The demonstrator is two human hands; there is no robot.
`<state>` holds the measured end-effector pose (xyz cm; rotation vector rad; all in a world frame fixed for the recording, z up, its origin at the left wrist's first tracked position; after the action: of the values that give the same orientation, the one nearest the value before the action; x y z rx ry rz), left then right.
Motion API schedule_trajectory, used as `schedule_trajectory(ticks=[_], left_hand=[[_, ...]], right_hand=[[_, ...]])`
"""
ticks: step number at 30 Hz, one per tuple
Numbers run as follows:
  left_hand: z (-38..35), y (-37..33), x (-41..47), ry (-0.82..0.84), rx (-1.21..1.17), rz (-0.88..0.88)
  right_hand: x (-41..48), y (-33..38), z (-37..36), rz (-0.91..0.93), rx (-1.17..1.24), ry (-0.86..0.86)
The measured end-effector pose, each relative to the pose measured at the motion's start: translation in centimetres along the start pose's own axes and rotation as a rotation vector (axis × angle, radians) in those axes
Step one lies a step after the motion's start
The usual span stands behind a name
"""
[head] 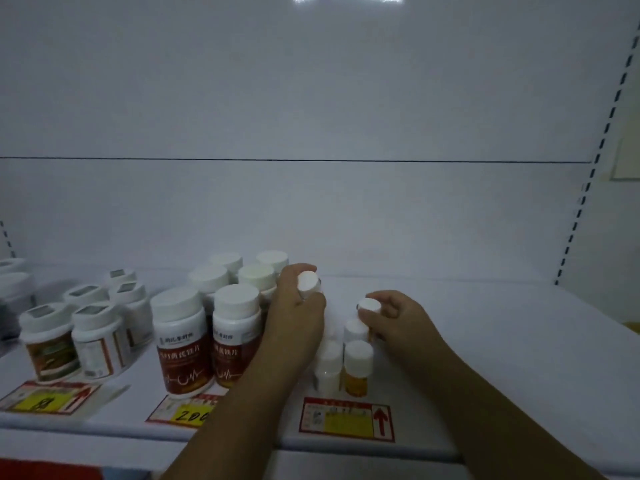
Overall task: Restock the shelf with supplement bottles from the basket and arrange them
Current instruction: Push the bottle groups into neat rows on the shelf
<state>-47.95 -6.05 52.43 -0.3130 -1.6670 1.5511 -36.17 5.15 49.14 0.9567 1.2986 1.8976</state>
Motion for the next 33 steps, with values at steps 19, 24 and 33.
schedule_trajectory(ticks=[19,24,33], left_hand=[[-1.1,3.3,-3.1,0.292,-0.302,0.522],[-1.8,2.3,-3.2,0.288,-0.335,0.494],[-2.0,1.7,-2.3,0.267,-0.298,0.36]], right_hand=[[-3.6,1.3,-2.1,-0.123,-0.146,0.195],[-5.1,0.9,-2.9,-0.114,-0.194,0.109],[-5.4,0.7,-2.6,-0.089,-0.216,0.06]])
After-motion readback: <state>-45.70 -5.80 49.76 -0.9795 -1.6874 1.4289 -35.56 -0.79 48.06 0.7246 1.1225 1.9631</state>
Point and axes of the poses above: each hand's wrist, its own x-axis towards the middle knuckle, its own z-axis out of the back of the hand, y = z × x, the point moved 4 cm from there along x, towards the middle knuckle, and after that the axes turned 4 degrees about -x, right-handed, at the moved point
